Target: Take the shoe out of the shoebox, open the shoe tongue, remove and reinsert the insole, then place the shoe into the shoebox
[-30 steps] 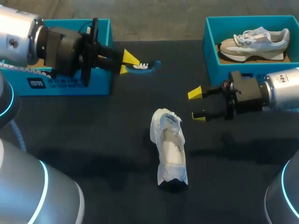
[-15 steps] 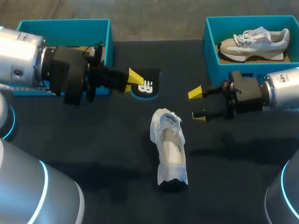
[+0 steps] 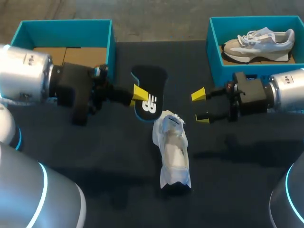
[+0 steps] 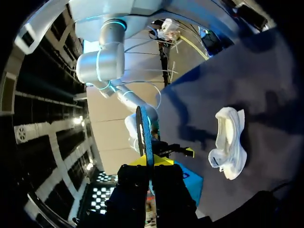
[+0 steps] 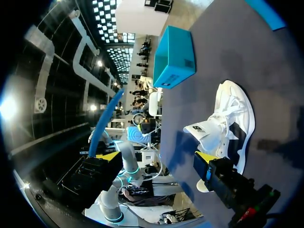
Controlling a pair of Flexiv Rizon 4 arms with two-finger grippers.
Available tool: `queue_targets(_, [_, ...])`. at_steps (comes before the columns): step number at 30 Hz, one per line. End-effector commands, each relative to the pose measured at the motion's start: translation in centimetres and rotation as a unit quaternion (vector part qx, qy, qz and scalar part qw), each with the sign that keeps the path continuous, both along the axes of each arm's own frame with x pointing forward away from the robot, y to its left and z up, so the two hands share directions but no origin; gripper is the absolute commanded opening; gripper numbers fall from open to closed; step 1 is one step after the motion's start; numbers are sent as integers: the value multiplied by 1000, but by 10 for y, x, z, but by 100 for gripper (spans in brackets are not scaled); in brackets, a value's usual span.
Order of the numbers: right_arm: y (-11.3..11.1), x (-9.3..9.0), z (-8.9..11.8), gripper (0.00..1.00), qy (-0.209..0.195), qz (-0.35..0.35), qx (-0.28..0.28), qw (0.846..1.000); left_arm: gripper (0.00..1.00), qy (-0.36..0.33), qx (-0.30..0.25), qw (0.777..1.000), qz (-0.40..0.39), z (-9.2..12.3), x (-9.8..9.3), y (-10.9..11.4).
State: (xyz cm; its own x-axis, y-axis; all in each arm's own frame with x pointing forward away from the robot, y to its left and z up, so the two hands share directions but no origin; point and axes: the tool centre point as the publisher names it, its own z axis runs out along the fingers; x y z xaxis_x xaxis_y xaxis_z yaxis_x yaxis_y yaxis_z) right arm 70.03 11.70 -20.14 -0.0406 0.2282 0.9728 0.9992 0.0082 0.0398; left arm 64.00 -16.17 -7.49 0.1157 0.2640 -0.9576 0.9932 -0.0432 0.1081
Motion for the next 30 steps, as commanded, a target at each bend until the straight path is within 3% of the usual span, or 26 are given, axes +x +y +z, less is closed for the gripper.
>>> queue_targets(1, [1,-1,-1,100,-1,-1,0,1000,0,-69,-53,996,-11,-20,-4,1])
queue_targets(12, [1,-1,-1,100,-1,-1,0,1000,0,-108,-68,992,-20,-33,11,1])
queue_targets(24, [1,-1,-1,100,-1,-1,0,1000,0,-166,-27,986,-13,-53,24,6])
queue_targets(30, [1,-1,-1,100,-1,-1,0,1000,0,-166,-27,986,-13,-53,24,6])
